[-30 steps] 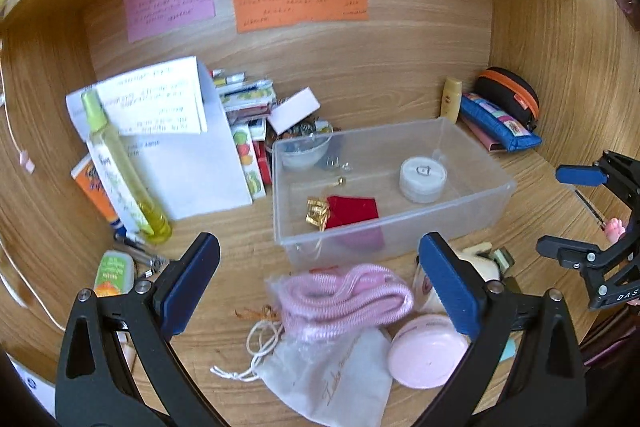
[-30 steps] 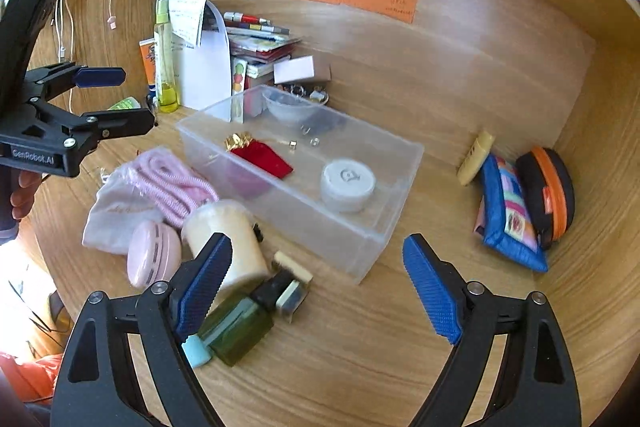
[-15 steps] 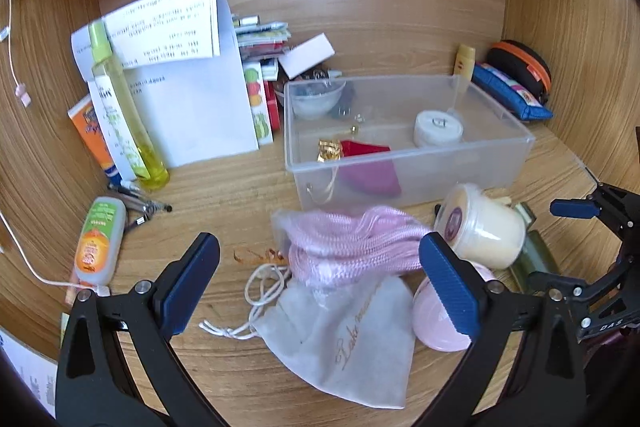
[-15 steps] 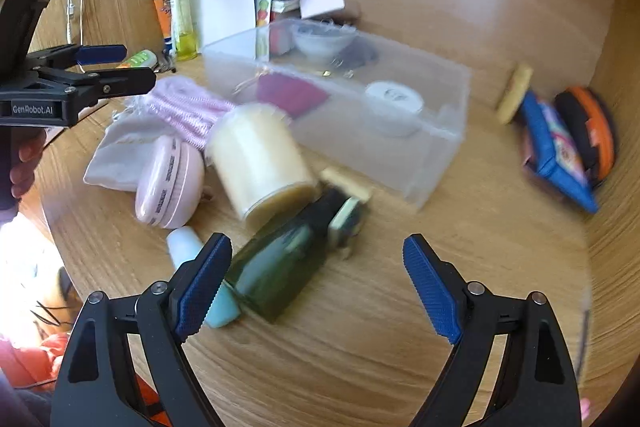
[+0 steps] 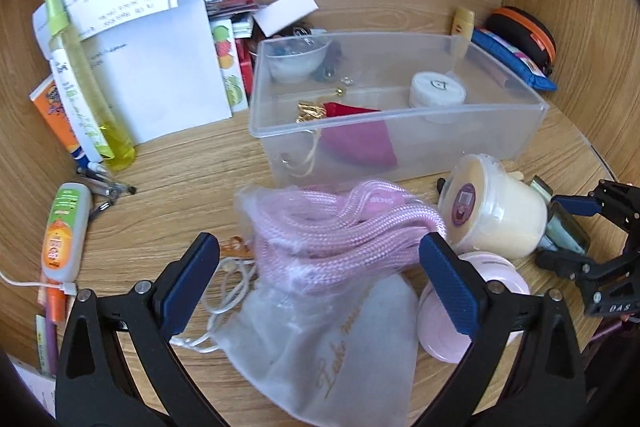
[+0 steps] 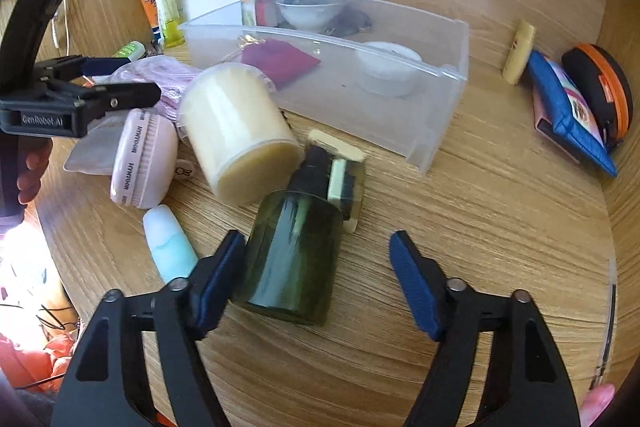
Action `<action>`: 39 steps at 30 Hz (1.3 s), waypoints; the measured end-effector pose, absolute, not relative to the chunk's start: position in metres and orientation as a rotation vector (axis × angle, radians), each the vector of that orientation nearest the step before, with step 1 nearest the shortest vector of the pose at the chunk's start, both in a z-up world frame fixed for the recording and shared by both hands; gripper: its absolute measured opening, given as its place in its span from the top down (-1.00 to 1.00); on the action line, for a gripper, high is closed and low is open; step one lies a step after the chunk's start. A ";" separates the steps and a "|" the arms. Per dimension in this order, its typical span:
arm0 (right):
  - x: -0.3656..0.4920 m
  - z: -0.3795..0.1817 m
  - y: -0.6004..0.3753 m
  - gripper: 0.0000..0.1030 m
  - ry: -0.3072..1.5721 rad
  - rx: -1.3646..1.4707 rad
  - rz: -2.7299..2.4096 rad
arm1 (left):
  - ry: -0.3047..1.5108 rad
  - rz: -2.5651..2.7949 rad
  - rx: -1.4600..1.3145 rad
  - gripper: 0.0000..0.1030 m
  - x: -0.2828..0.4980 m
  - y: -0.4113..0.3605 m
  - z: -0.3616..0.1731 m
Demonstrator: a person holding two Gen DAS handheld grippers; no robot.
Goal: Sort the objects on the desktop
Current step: 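Grasp the pink rope bag with the left gripper while the right gripper grasps the green bottle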
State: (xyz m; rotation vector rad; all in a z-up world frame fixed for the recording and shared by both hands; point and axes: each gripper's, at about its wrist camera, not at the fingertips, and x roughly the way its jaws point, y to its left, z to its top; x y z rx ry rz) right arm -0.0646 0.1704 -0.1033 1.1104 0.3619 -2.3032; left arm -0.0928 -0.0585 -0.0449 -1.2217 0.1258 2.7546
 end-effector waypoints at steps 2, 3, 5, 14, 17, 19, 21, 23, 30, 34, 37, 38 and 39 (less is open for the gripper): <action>-0.067 -0.106 0.175 -0.10 0.341 1.128 -2.289 | 0.132 2.732 -1.241 -0.97 -0.097 -0.057 -0.048; -0.069 -0.107 0.177 -0.08 0.332 1.133 -2.286 | 0.137 2.713 -1.255 -0.97 -0.100 -0.055 -0.050; -0.070 -0.107 0.180 -0.04 0.319 1.130 -2.284 | 0.141 2.693 -1.272 -0.97 -0.104 -0.053 -0.053; -0.073 -0.109 0.173 0.08 0.351 1.116 -2.250 | 0.114 2.635 -1.308 -1.00 -0.122 -0.049 -0.058; -0.072 -0.109 0.169 0.22 0.383 1.099 -2.247 | 0.092 2.640 -1.289 -1.00 -0.126 -0.050 -0.060; -0.071 -0.110 0.168 0.27 0.392 1.093 -2.246 | 0.074 2.650 -1.269 -1.00 -0.126 -0.051 -0.060; -0.071 -0.110 0.170 0.27 0.384 1.092 -2.246 | 0.059 2.660 -1.240 -0.97 -0.125 -0.052 -0.061; -0.071 -0.109 0.174 0.27 0.365 1.097 -2.243 | 0.045 2.658 -1.219 -0.82 -0.122 -0.053 -0.062; -0.071 -0.103 0.191 0.27 0.292 1.098 -2.280 | 0.121 2.703 -1.148 -0.54 -0.113 -0.046 -0.057; -0.072 -0.094 0.197 0.27 0.269 1.079 -2.308 | 0.152 2.741 -1.095 -0.37 -0.106 -0.042 -0.053; -0.070 -0.089 0.200 0.27 0.267 1.067 -2.318 | 0.129 2.757 -1.074 -0.24 -0.102 -0.044 -0.049; -0.069 -0.086 0.200 0.27 0.265 1.062 -2.321 | 0.115 2.760 -1.067 -0.18 -0.102 -0.046 -0.048; -0.068 -0.084 0.201 0.27 0.264 1.054 -2.325 | 0.099 2.763 -1.060 -0.16 -0.101 -0.048 -0.046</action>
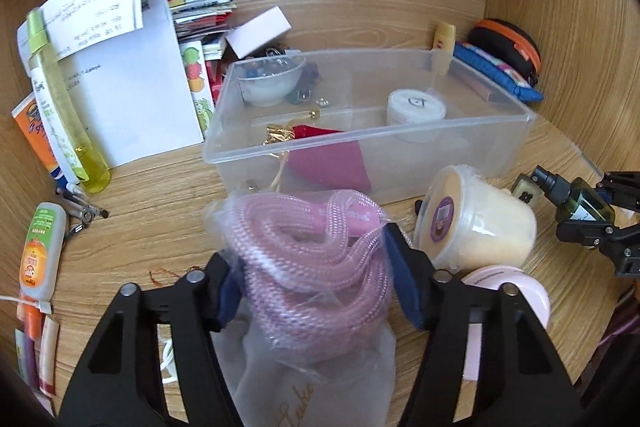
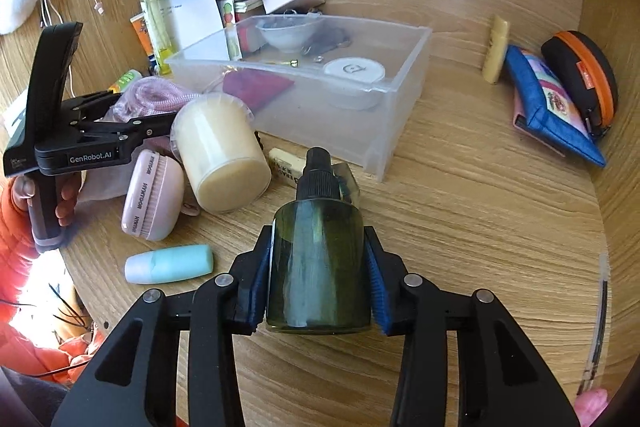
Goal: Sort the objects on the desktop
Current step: 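Grasp the pink rope bag with the left gripper while the right gripper grasps the green bottle, then lift the rope bag and green bottle and carry both over the clear box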
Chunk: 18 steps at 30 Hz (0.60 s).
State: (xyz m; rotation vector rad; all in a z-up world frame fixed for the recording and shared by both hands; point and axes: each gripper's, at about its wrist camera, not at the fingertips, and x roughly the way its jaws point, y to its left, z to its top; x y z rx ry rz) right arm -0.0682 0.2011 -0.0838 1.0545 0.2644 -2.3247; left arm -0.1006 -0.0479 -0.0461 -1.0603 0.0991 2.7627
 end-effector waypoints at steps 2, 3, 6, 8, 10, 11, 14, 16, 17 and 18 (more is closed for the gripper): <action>-0.067 -0.080 0.203 0.27 0.264 1.044 -2.331 | 0.076 2.772 -1.047 -0.08 -0.098 -0.050 -0.043; -0.067 -0.077 0.204 0.27 0.262 1.037 -2.335 | 0.067 2.777 -1.040 -0.06 -0.097 -0.051 -0.041; -0.067 -0.074 0.204 0.27 0.258 1.018 -2.348 | 0.029 2.790 -1.001 0.21 -0.092 -0.056 -0.035; -0.067 -0.071 0.205 0.27 0.246 1.007 -2.351 | 0.008 2.791 -0.988 0.22 -0.089 -0.059 -0.032; -0.066 -0.068 0.206 0.27 0.242 0.998 -2.355 | 0.012 2.798 -0.981 0.22 -0.086 -0.060 -0.032; -0.066 -0.067 0.206 0.27 0.244 0.989 -2.359 | 0.016 2.801 -0.978 0.22 -0.085 -0.060 -0.031; -0.065 -0.065 0.204 0.27 0.242 0.975 -2.361 | 0.038 2.820 -0.938 0.24 -0.078 -0.059 -0.024; -0.064 -0.062 0.203 0.27 0.240 0.966 -2.365 | 0.032 2.827 -0.904 0.34 -0.074 -0.058 -0.016; -0.064 -0.060 0.202 0.27 0.239 0.959 -2.367 | 0.025 2.827 -0.884 0.35 -0.073 -0.058 -0.010; -0.064 -0.059 0.202 0.27 0.236 0.952 -2.368 | 0.022 2.828 -0.874 0.37 -0.072 -0.059 -0.007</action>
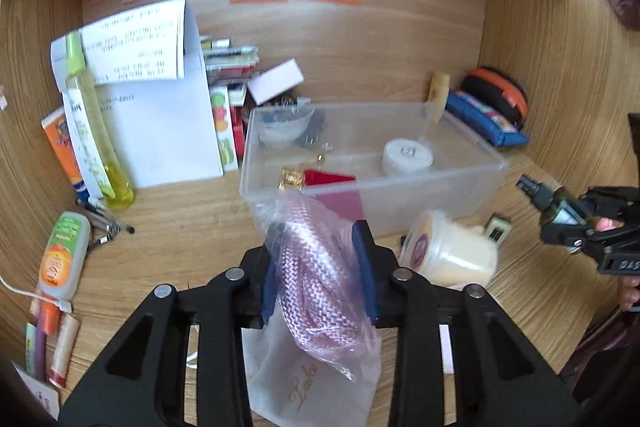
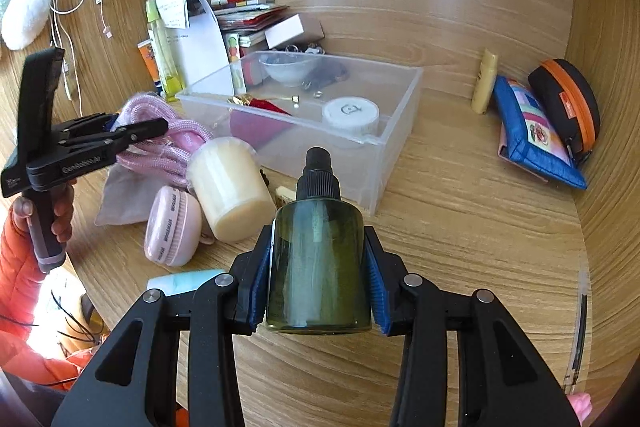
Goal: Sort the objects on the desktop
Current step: 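Lift the rope bag and green bottle and carry both over the clear box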
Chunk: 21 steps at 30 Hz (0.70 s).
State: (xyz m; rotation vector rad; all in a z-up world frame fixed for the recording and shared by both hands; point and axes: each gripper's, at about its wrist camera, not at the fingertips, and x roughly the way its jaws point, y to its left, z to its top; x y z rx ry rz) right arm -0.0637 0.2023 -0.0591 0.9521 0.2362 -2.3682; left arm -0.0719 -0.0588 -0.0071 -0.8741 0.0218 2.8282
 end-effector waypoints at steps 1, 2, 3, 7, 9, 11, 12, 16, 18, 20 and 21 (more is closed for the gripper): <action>-0.064 -0.057 0.202 0.27 0.232 0.946 -2.369 | 0.018 2.833 -0.858 0.38 -0.071 -0.059 -0.003; -0.064 -0.055 0.202 0.27 0.228 0.935 -2.371 | 0.018 2.832 -0.847 0.39 -0.071 -0.059 0.000; -0.064 -0.053 0.202 0.27 0.224 0.927 -2.372 | 0.020 2.833 -0.841 0.39 -0.071 -0.059 0.002; -0.064 -0.047 0.201 0.27 0.225 0.896 -2.374 | 0.069 2.818 -0.851 0.40 -0.070 -0.049 -0.001; -0.064 -0.045 0.201 0.27 0.223 0.887 -2.373 | 0.097 2.790 -0.874 0.40 -0.070 -0.041 -0.006; -0.064 -0.045 0.200 0.27 0.218 0.887 -2.369 | 0.128 2.761 -0.894 0.39 -0.070 -0.034 -0.010; -0.064 -0.045 0.200 0.27 0.216 0.888 -2.366 | 0.160 2.768 -0.882 0.39 -0.069 -0.030 -0.011; -0.064 -0.050 0.198 0.27 0.216 0.900 -2.352 | 0.150 2.736 -0.891 0.39 -0.071 -0.028 -0.011; -0.064 -0.052 0.198 0.27 0.221 0.902 -2.346 | 0.129 2.714 -0.930 0.38 -0.074 -0.029 -0.017; -0.064 -0.053 0.198 0.27 0.219 0.901 -2.341 | 0.113 2.700 -0.963 0.34 -0.077 -0.029 -0.023; -0.064 -0.052 0.198 0.27 0.217 0.901 -2.339 | 0.099 2.695 -0.968 0.33 -0.077 -0.030 -0.026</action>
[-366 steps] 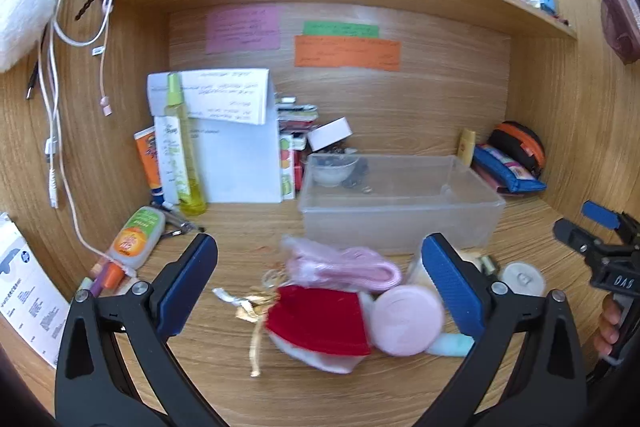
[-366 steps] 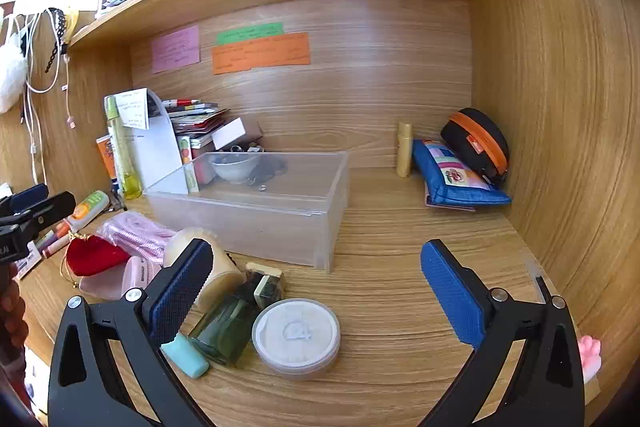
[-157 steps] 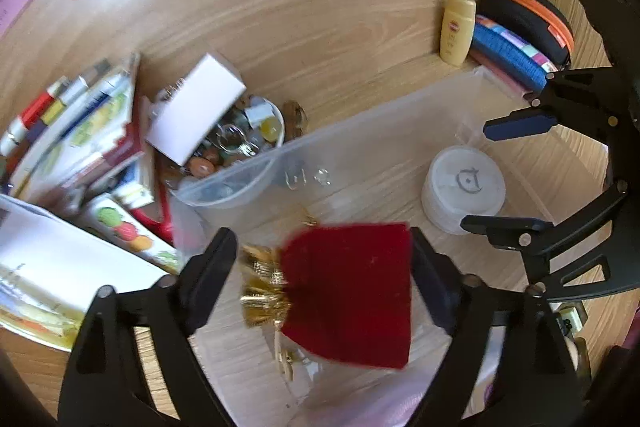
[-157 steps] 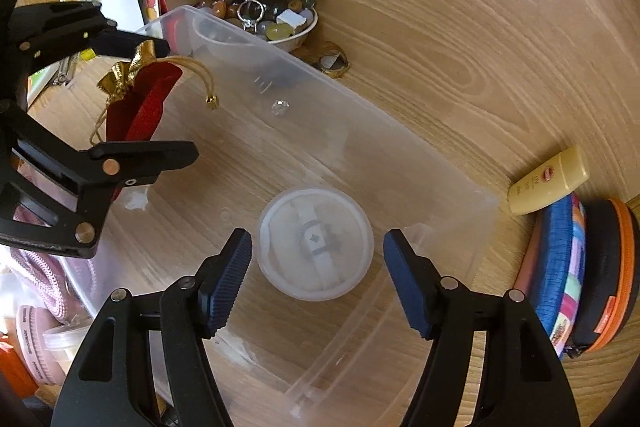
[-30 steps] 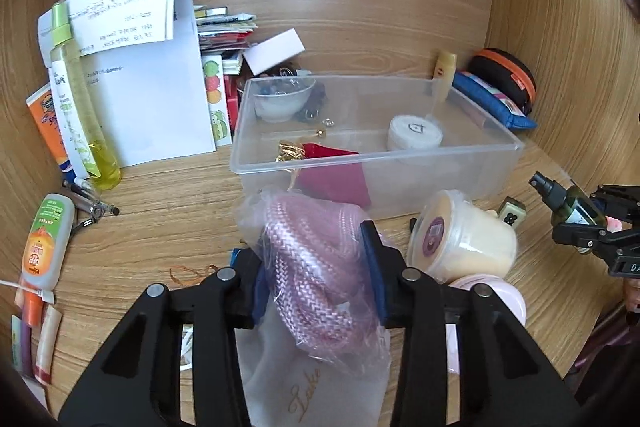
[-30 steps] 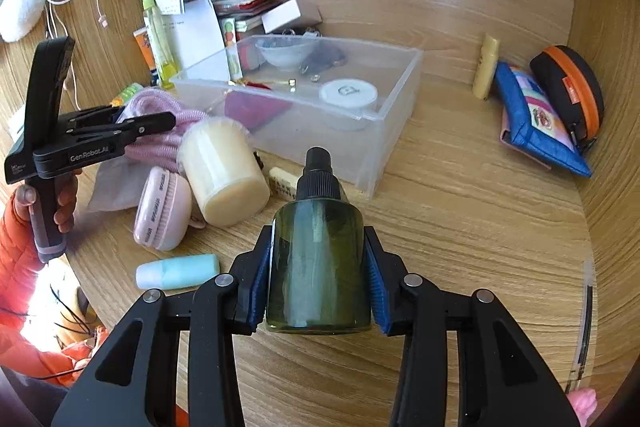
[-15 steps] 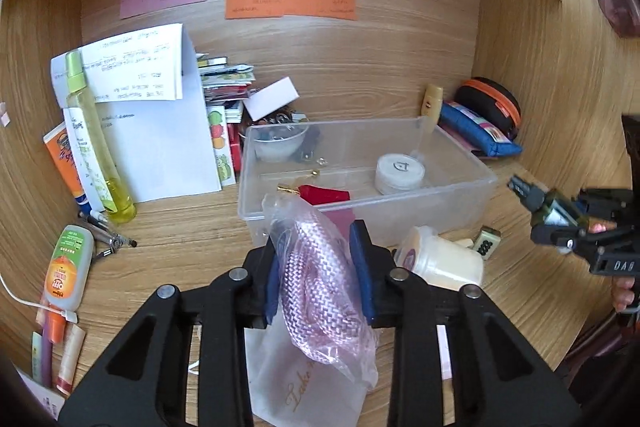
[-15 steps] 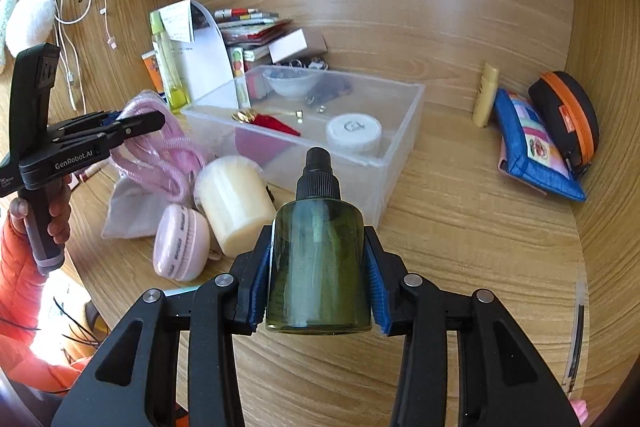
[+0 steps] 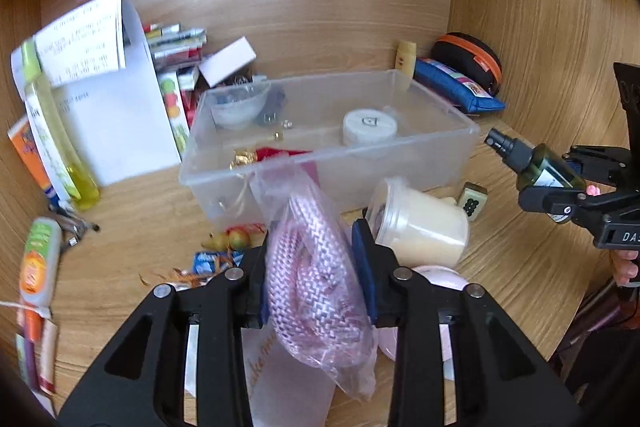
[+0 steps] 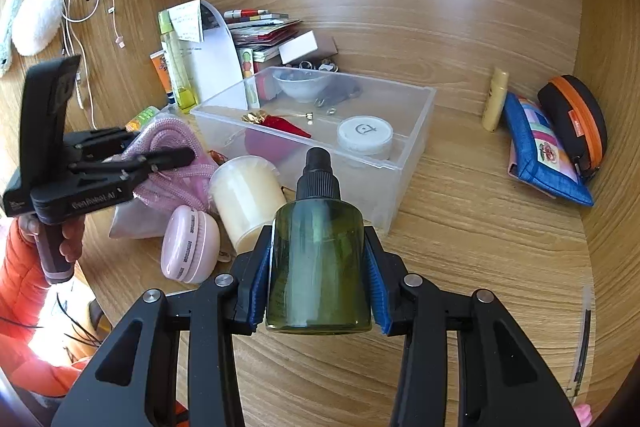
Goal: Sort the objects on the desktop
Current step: 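Lift the rope bag and green bottle and carry both over the clear box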
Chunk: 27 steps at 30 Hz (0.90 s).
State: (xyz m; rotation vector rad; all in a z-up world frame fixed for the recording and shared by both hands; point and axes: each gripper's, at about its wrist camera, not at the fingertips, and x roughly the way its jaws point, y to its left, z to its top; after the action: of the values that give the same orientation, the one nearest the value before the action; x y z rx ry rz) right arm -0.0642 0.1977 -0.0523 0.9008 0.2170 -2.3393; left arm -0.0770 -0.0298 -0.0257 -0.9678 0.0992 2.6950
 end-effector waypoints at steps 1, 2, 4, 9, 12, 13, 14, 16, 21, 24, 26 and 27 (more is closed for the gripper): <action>-0.065 -0.052 0.198 0.27 0.214 0.899 -2.339 | 0.095 2.695 -0.971 0.33 -0.077 -0.030 -0.027; -0.065 -0.052 0.198 0.27 0.214 0.899 -2.337 | 0.088 2.698 -0.972 0.33 -0.078 -0.030 -0.027; -0.066 -0.052 0.198 0.27 0.209 0.900 -2.332 | 0.079 2.678 -1.000 0.33 -0.081 -0.029 -0.032; -0.066 -0.053 0.198 0.27 0.198 0.893 -2.328 | 0.018 2.649 -1.059 0.47 -0.089 -0.030 -0.048; -0.067 -0.053 0.198 0.27 0.206 0.896 -2.334 | -0.068 2.664 -1.032 0.60 -0.090 -0.040 -0.042; -0.067 -0.052 0.198 0.27 0.205 0.896 -2.337 | -0.073 2.680 -1.018 0.61 -0.089 -0.041 -0.039; -0.068 -0.051 0.199 0.27 0.199 0.892 -2.339 | -0.077 2.687 -1.003 0.62 -0.088 -0.042 -0.037; -0.069 -0.048 0.200 0.27 0.185 0.880 -2.346 | -0.095 2.700 -0.980 0.62 -0.087 -0.044 -0.032; -0.074 -0.038 0.201 0.27 0.151 0.847 -2.360 | -0.116 2.740 -0.903 0.63 -0.081 -0.050 -0.014; -0.076 -0.028 0.200 0.27 0.138 0.806 -2.371 | -0.132 2.776 -0.862 0.63 -0.081 -0.056 -0.001; -0.078 -0.023 0.199 0.27 0.125 0.786 -2.374 | -0.135 2.785 -0.847 0.63 -0.081 -0.059 0.006; -0.078 -0.020 0.198 0.27 0.121 0.777 -2.374 | -0.139 2.790 -0.836 0.63 -0.080 -0.061 0.010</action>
State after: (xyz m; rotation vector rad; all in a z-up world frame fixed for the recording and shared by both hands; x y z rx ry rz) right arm -0.0784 0.1984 -0.0197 0.7770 0.1210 -2.3744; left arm -0.0804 -0.0612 0.0104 -0.8361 -0.1388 2.7896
